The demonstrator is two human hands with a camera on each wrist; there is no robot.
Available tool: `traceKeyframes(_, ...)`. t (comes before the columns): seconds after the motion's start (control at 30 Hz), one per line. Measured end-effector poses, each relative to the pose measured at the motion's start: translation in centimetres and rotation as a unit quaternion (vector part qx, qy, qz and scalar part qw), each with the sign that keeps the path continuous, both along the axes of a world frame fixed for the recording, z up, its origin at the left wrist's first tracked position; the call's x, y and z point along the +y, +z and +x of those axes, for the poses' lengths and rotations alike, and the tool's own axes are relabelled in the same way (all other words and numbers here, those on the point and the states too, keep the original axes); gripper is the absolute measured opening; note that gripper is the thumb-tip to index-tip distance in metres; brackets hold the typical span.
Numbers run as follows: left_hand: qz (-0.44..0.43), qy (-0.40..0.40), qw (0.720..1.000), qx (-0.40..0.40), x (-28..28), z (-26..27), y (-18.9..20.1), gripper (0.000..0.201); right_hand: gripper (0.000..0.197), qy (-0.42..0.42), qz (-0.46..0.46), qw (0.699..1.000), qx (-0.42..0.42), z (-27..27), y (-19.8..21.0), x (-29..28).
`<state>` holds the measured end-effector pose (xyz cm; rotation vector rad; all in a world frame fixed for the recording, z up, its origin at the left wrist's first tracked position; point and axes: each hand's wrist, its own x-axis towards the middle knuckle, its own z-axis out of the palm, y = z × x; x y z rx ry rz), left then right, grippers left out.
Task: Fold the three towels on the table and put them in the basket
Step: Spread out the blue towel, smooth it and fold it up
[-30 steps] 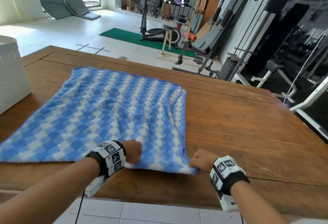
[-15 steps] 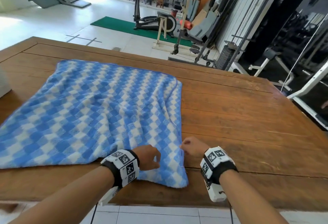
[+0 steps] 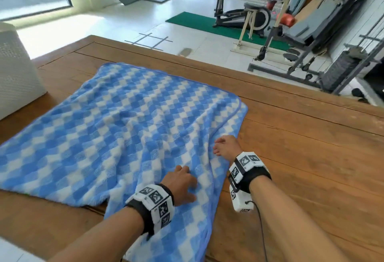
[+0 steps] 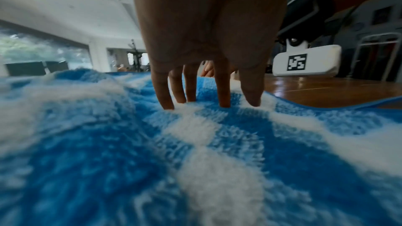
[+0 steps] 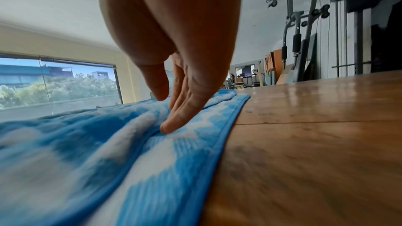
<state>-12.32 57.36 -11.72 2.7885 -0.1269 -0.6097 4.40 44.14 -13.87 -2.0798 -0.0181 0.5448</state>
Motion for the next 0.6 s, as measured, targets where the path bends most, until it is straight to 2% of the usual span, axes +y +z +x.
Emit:
traceKeyframes(0.13, -0.022, 0.049, 0.997, 0.049, -0.1, 1.1, 0.3, 0.036, 0.023, -0.006, -0.011, 1.000, 0.027, 4.1, -0.9, 2.1)
traceKeyframes(0.27, 0.016, 0.061, 0.995, 0.076, -1.1, 1.7, 0.6, 0.051, 0.007, -0.086, 0.008, 0.995, 0.045, 6.2, -2.4, 3.8)
traceKeyframes(0.37, 0.033, 0.072, 0.993, 0.090, -1.9, 2.1, 0.8, 0.058, 0.011, -0.071, -0.037, 0.996, 0.034, 7.0, -2.7, 4.1)
traceKeyframes(0.47, 0.035, 0.104, 0.990, 0.094, -3.2, 2.2, 0.6, 0.062, 0.012, -0.043, 0.014, 0.997, 0.066, 6.7, -2.2, 4.1)
traceKeyframes(0.53, 0.044, 0.123, 0.988, 0.087, -4.5, 1.9, 0.2, 0.055, 0.012, -0.055, 0.078, 0.991, 0.089, 6.6, -1.4, 3.9)
traceKeyframes(0.6, 0.054, 0.130, 0.987, 0.082, -5.5, 1.3, -0.1, 0.038, 0.016, -0.090, 0.121, 0.985, 0.088, 6.8, -0.7, 3.1)
